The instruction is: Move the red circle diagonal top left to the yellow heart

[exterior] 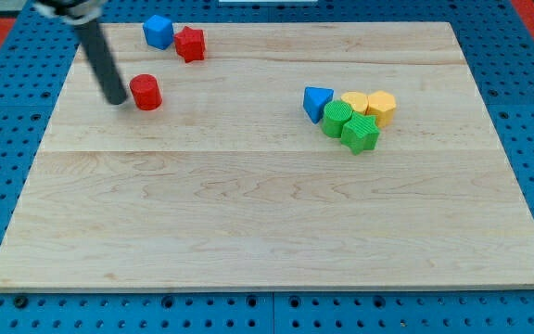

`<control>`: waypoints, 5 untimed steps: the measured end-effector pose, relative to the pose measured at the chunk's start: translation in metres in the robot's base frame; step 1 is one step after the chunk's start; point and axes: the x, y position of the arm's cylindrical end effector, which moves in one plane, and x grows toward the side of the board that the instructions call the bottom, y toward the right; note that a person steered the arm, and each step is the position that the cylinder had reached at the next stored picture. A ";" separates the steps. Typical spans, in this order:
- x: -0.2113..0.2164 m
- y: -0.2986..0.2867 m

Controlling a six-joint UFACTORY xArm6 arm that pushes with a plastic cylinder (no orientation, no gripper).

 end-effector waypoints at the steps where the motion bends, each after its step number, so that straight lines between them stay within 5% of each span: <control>1: -0.015 0.071; 3: -0.069 0.194; 5: -0.084 0.248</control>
